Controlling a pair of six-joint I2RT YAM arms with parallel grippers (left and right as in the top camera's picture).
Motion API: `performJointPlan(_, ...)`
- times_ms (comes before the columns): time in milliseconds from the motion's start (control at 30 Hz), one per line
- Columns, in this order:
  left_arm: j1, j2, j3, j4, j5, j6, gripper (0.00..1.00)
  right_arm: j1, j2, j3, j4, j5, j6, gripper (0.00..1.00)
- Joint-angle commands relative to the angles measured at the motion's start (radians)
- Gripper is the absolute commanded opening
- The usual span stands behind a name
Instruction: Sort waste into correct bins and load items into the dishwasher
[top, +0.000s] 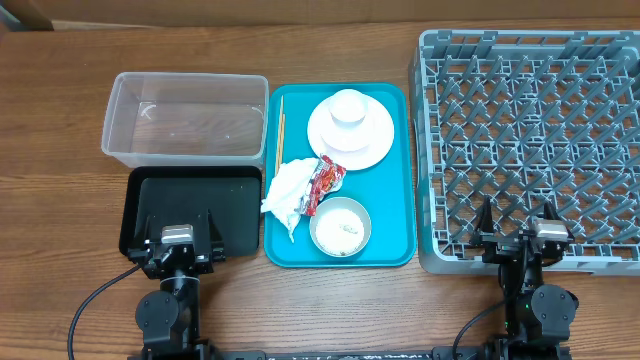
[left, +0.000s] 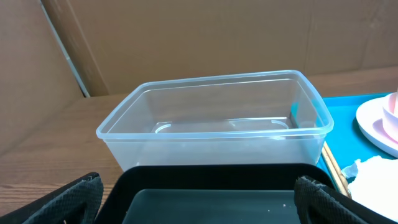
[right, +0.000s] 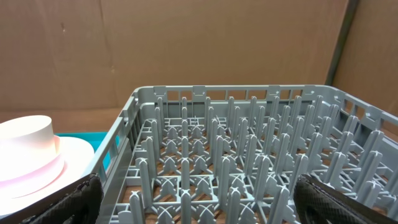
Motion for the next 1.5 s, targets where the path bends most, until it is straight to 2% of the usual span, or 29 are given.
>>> performJointPlan(0, 0.005, -0.003, -0.004, 0.004, 0.022, 0.022, 1.0, -0.002, -0.007, -0.01, 0.003, 0.009, -0.006, 1.0)
performJointPlan(100, 0.004, -0.003, -0.004, 0.002, 0.056, -0.001, 1.0, -0.002, -0.007, -0.01, 0.003, 0.009, -0.006, 1.0)
performJointPlan(200, 0.004, -0.003, -0.004, 0.003, 0.078, -0.084, 1.0, -0.002, -0.007, -0.01, 0.003, 0.009, -0.006, 1.0)
performJointPlan(333, 0.004, -0.003, -0.004, 0.026, 0.086, -0.253, 1.0, -0.002, -0.007, -0.01, 0.003, 0.009, -0.006, 1.0)
performJointPlan(433, 0.004, -0.003, 0.018, 0.05, 0.221, -0.318, 1.0, -0.002, -0.007, -0.01, 0.003, 0.009, -0.006, 1.0)
performJointPlan(500, 0.004, -0.003, 0.055, 0.04, 0.302, -0.359, 1.0, -0.002, -0.007, -0.01, 0.003, 0.009, -0.006, 1.0)
performJointPlan(600, 0.004, -0.003, 0.142, -0.024, 0.319, -0.446, 1.0, -0.002, -0.007, -0.01, 0.003, 0.009, -0.006, 1.0)
performJointPlan(767, 0.005, 0.048, 0.352, -0.173, 0.373, -0.457, 1.0, -0.002, -0.007, -0.01, 0.003, 0.009, -0.006, 1.0)
performJointPlan(900, 0.004, 0.21, 0.543, -0.269, 0.47, -0.433, 1.0, -0.002, -0.007, -0.01, 0.003, 0.009, -0.006, 1.0)
performJointPlan(1000, 0.004, 0.404, 0.723, -0.378, 0.586, -0.391, 1.0, -0.002, -0.007, -0.01, 0.003, 0.009, -0.006, 1.0)
performJointPlan(1133, 0.004, 0.68, 0.994, -0.65, 0.66, -0.32, 1.0, -0.002, -0.007, -0.01, 0.003, 0.009, -0.006, 1.0)
performJointPlan(1267, 0.004, 0.924, 1.247, -0.947, 0.67, -0.307, 1.0, -0.002, -0.007, -0.01, 0.003, 0.009, -0.006, 1.0)
performJointPlan(1367, 0.004, 1.055, 1.355, -1.037, 0.764, -0.34, 1.0, -0.002, -0.007, -0.01, 0.003, 0.008, -0.006, 1.0)
performJointPlan(1467, 0.004, 1.148, 1.385, -1.066, 0.885, -0.367, 1.0, -0.002, -0.007, -0.01, 0.003, 0.009, -0.006, 1.0)
